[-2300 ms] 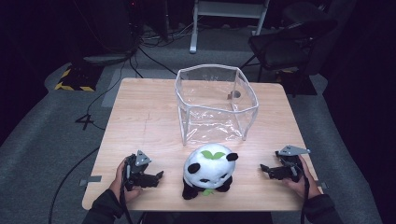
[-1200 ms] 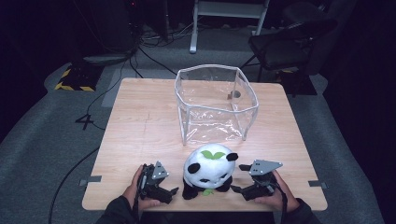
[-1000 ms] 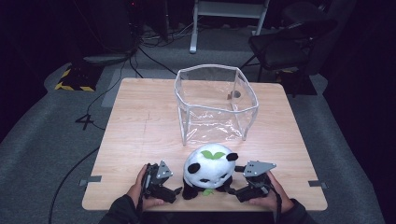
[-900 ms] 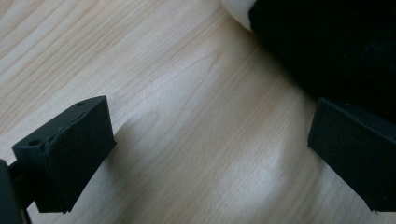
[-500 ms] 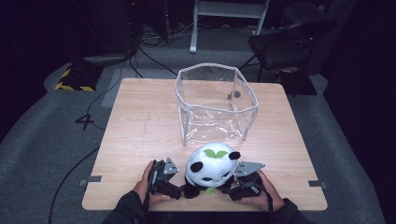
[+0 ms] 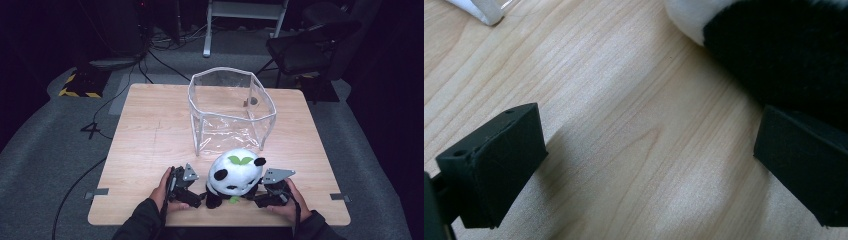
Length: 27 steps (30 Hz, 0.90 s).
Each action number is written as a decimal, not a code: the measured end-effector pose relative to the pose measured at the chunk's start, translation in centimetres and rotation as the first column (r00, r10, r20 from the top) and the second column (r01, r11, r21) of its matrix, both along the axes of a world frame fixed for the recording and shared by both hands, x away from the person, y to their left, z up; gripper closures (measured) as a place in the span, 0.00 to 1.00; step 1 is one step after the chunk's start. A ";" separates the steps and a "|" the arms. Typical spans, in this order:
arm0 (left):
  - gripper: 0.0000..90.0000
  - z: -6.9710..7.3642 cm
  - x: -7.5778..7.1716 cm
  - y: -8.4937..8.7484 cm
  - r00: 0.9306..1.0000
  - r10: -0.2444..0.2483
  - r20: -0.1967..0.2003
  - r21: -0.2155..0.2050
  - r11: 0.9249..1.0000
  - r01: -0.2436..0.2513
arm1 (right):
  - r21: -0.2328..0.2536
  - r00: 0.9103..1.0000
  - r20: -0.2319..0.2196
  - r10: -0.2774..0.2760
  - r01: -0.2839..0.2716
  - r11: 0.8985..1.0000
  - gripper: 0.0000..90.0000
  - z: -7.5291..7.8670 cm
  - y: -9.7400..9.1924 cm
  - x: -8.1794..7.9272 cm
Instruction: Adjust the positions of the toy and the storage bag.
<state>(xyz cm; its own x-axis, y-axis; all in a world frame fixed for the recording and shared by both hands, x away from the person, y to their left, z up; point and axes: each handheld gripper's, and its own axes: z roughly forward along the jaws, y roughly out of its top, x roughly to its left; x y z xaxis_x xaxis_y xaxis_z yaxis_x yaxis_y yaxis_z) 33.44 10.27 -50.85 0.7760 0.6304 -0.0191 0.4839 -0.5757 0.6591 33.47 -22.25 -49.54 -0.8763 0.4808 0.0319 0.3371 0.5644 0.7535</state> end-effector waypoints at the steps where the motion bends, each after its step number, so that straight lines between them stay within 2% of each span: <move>1: 0.00 0.0 0.0 0.0 1.000 -0.001 0.000 0.000 1.000 0.001 | 0.006 1.000 -0.010 0.000 0.000 1.000 0.43 0.0 -0.2 0.1; 4: 0.00 0.0 0.0 0.1 1.000 -0.001 0.000 0.001 1.000 0.001 | 0.011 1.000 -0.013 -0.003 0.004 1.000 0.47 0.0 -0.6 0.4; 6: 0.01 0.0 -0.1 0.2 1.000 0.010 -0.002 0.002 1.000 -0.010 | 0.017 0.999 -0.027 -0.021 0.022 1.000 0.54 0.0 -1.1 0.6; 12: 0.01 0.0 -0.3 0.4 1.000 0.022 0.000 0.002 1.000 -0.022 | 0.020 0.998 -0.021 -0.059 0.060 0.998 0.63 0.0 -1.8 0.9; 27: 0.01 0.0 -0.3 0.4 1.000 0.025 -0.001 0.001 1.000 -0.025 | 0.004 0.993 -0.010 -0.115 0.115 0.993 0.68 0.2 -3.4 1.7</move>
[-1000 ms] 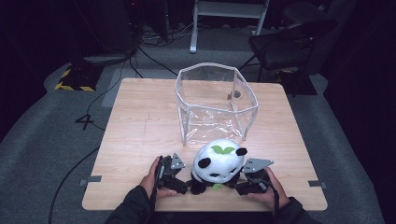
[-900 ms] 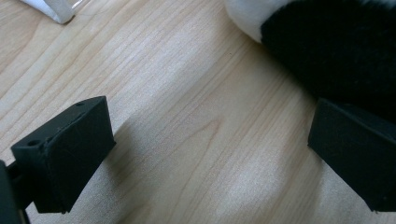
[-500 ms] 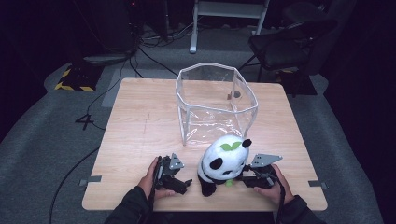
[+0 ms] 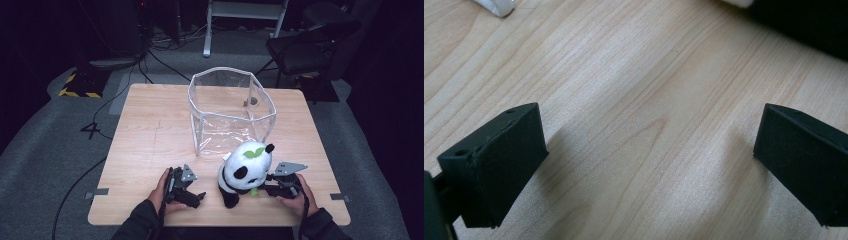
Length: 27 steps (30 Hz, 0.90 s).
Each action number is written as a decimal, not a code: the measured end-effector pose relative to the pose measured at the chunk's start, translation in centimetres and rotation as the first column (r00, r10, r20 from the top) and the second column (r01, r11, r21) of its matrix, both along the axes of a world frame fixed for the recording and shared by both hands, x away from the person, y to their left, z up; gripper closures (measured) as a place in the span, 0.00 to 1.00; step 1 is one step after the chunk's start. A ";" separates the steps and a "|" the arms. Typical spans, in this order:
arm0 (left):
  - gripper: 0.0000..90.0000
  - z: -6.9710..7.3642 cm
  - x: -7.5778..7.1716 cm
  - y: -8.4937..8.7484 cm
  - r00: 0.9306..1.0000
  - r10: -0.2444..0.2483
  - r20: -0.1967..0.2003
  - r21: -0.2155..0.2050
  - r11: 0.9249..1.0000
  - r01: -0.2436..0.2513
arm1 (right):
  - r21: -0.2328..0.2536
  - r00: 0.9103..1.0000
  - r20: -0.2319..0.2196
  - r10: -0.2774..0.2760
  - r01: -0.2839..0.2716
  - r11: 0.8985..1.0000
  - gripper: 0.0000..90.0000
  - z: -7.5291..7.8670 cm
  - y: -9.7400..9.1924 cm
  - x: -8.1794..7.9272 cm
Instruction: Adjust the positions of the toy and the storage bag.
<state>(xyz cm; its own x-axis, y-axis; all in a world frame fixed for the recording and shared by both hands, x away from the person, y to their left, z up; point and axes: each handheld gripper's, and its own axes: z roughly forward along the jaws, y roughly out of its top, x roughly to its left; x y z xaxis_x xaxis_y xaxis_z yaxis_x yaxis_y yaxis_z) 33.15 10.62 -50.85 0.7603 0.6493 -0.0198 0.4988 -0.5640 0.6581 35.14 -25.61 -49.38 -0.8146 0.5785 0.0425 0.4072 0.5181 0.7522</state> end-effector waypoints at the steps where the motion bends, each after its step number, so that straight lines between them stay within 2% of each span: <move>1: 0.01 0.0 0.0 0.0 1.000 0.000 0.000 0.000 1.000 0.000 | -0.003 1.000 0.000 -0.005 0.005 1.000 0.68 0.0 -0.3 0.1; 7: 0.01 0.0 0.0 0.0 1.000 0.000 0.000 0.000 1.000 0.000 | -0.015 0.999 0.014 -0.030 0.030 0.999 0.68 0.1 -1.8 0.4; 14: 0.01 0.0 0.0 0.0 1.000 -0.002 0.001 0.002 1.000 0.002 | -0.011 0.999 -0.013 -0.041 0.041 0.999 0.68 0.2 -3.9 1.1; 21: 0.01 0.0 0.0 0.0 1.000 -0.001 0.000 0.001 1.000 0.001 | -0.011 0.998 -0.018 -0.063 0.063 0.998 0.66 0.2 -5.6 1.6; 27: 0.01 0.0 0.0 0.0 1.000 -0.001 0.001 0.001 1.000 0.001 | -0.018 0.994 -0.010 -0.108 0.108 0.994 0.64 0.3 -7.2 2.0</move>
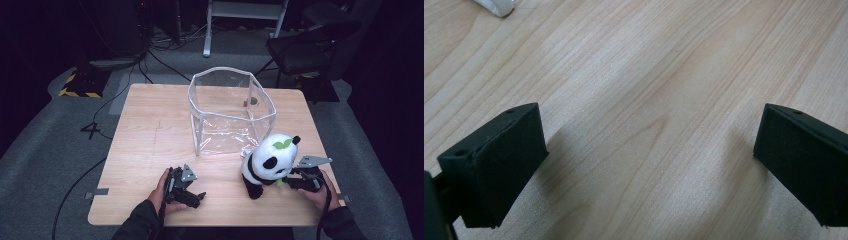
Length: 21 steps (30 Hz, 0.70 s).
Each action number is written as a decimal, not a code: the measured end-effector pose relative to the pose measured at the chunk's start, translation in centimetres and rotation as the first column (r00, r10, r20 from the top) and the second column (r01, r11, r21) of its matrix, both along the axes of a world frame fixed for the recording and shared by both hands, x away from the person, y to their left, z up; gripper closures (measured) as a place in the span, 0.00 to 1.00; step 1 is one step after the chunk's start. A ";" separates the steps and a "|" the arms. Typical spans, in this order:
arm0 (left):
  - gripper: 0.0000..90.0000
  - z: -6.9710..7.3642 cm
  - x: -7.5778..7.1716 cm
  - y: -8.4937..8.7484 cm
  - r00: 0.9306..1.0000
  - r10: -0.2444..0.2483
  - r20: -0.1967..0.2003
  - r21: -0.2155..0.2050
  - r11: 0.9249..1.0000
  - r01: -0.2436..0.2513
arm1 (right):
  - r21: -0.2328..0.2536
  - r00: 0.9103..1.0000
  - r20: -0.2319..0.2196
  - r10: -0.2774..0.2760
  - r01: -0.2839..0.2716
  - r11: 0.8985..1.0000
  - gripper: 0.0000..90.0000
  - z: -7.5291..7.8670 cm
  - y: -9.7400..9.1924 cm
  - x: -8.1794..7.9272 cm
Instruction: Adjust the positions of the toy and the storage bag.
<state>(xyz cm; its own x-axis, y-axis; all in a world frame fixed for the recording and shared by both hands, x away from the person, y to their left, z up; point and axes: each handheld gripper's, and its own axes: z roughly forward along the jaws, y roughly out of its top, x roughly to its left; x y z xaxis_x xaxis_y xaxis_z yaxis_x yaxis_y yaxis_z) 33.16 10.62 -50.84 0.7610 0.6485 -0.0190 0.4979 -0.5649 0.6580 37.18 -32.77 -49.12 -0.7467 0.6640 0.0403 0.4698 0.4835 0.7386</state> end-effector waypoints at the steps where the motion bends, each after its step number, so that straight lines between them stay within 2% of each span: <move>1: 0.01 0.0 0.0 0.0 1.000 -0.001 0.000 0.001 1.000 0.001 | 0.001 1.000 -0.002 -0.008 0.008 1.000 0.64 0.0 -0.2 0.1; 6: 0.01 0.0 0.0 0.0 1.000 -0.001 0.000 0.001 1.000 0.001 | -0.001 0.999 0.005 -0.045 0.045 0.999 0.63 0.0 -1.0 0.5; 9: 0.01 0.0 0.0 0.0 1.000 -0.001 0.000 0.001 1.000 0.001 | 0.000 0.998 0.006 -0.065 0.065 0.998 0.59 -0.1 -1.2 0.6; 11: 0.01 0.0 0.0 0.0 1.000 -0.001 0.000 0.001 1.000 0.001 | -0.004 0.997 0.009 -0.077 0.078 0.997 0.53 -0.1 -1.2 0.7; 12: 0.01 0.0 0.0 0.0 1.000 -0.001 0.000 0.001 1.000 0.001 | -0.004 0.997 0.009 -0.077 0.078 0.997 0.53 -0.1 -1.2 0.7; 14: 0.01 0.0 0.0 0.0 1.000 -0.001 0.000 0.001 1.000 0.001 | -0.021 0.996 0.006 -0.087 0.087 0.996 0.42 -0.3 -1.2 0.6; 16: 0.01 0.0 0.0 0.0 1.000 -0.001 0.000 0.001 1.000 0.001 | -0.026 0.996 0.006 -0.089 0.089 0.996 0.40 -0.3 -1.1 0.5; 18: 0.01 0.0 0.0 0.0 1.000 -0.001 0.000 0.001 1.000 0.001 | -0.037 0.996 0.010 -0.087 0.088 0.995 0.32 -0.2 -1.1 0.2; 21: 0.01 0.0 0.0 0.0 1.000 -0.001 0.000 0.001 1.000 0.001 | -0.023 0.996 0.003 -0.091 0.091 0.996 0.27 0.0 -1.3 -0.2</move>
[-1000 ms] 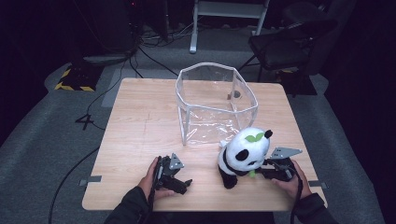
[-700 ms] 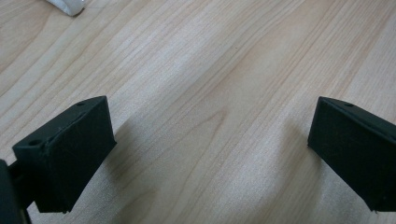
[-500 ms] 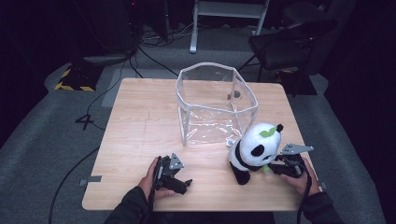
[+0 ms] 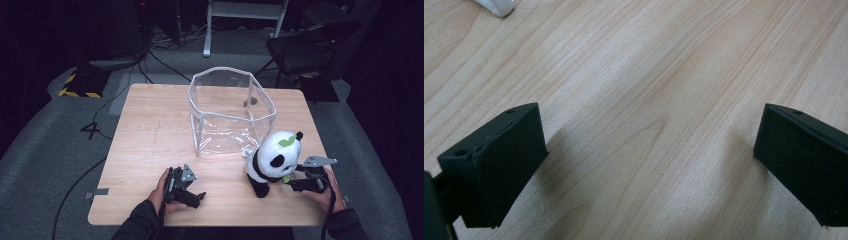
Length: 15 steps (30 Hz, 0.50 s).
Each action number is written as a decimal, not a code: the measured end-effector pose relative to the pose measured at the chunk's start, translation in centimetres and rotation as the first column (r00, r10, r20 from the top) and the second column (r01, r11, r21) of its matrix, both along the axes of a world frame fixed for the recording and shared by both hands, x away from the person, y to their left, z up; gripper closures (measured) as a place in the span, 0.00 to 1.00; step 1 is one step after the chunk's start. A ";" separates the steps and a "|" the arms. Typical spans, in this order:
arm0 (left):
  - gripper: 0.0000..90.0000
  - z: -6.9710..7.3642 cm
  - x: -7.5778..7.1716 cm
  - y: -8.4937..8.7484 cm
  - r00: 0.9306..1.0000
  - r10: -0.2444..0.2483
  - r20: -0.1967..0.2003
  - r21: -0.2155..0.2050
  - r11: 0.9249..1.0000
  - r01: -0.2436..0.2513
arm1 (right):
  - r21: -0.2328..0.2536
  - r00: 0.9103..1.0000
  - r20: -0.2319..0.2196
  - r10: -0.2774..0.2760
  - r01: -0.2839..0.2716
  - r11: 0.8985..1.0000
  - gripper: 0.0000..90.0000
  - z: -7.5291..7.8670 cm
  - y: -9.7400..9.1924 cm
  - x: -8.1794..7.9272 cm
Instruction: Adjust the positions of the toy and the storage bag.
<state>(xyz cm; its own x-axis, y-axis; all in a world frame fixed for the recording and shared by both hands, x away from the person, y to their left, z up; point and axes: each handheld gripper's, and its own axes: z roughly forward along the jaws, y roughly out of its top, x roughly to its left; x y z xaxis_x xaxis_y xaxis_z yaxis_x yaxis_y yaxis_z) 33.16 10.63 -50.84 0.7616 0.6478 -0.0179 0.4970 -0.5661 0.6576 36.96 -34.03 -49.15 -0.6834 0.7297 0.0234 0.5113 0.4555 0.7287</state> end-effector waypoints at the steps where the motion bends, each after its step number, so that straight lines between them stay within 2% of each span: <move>1: 0.01 0.0 0.0 0.0 1.000 0.000 0.000 0.000 1.000 0.000 | -0.005 1.000 -0.004 -0.002 0.002 1.000 0.24 0.1 0.0 -0.2; 3: 0.01 0.0 0.0 0.0 1.000 0.002 -0.001 0.000 1.000 -0.002 | -0.009 1.000 -0.003 -0.005 0.005 1.000 0.23 0.2 0.0 -0.5; 7: 0.01 0.0 0.0 0.0 1.000 0.002 0.000 0.000 1.000 -0.002 | -0.001 1.000 0.011 -0.018 0.018 1.000 0.25 0.5 -0.1 -2.0; 15: 0.01 0.0 0.0 0.0 1.000 0.003 -0.001 0.000 1.000 -0.003 | 0.037 0.998 0.024 0.057 -0.058 0.998 0.28 0.8 1.0 -4.2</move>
<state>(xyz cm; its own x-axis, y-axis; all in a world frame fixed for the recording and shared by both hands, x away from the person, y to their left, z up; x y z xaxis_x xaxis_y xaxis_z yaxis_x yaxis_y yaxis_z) 33.13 10.64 -50.84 0.7596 0.6501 -0.0185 0.4993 -0.5648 0.6570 32.78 -33.05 -48.40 -0.7248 0.6881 0.0344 0.4684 0.4554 0.7571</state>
